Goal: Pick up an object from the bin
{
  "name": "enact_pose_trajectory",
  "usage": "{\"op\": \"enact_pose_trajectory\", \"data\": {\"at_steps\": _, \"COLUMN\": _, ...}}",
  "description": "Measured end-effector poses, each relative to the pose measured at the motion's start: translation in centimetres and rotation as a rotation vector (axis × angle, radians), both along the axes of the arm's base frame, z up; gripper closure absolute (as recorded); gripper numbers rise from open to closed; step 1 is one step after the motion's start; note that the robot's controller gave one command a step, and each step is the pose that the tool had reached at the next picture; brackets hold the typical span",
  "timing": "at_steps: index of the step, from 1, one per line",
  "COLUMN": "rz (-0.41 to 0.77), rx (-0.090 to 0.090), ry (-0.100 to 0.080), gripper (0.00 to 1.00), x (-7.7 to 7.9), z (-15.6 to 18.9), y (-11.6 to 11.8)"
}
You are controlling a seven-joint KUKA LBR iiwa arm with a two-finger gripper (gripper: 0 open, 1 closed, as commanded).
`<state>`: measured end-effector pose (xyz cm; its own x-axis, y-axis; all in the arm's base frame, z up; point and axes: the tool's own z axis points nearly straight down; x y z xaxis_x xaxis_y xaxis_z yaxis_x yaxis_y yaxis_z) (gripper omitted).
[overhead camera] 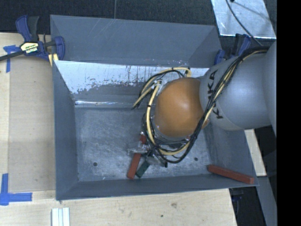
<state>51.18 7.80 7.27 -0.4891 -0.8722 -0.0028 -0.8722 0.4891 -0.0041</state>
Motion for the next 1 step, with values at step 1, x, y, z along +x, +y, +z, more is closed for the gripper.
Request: {"op": "enact_pose_trajectory", "data": {"at_steps": 1, "rz": -0.003, "rx": 0.002, "ry": -0.001, "gripper": 1.00, "x": 0.14, "z": 3.02, "y": 0.05}}
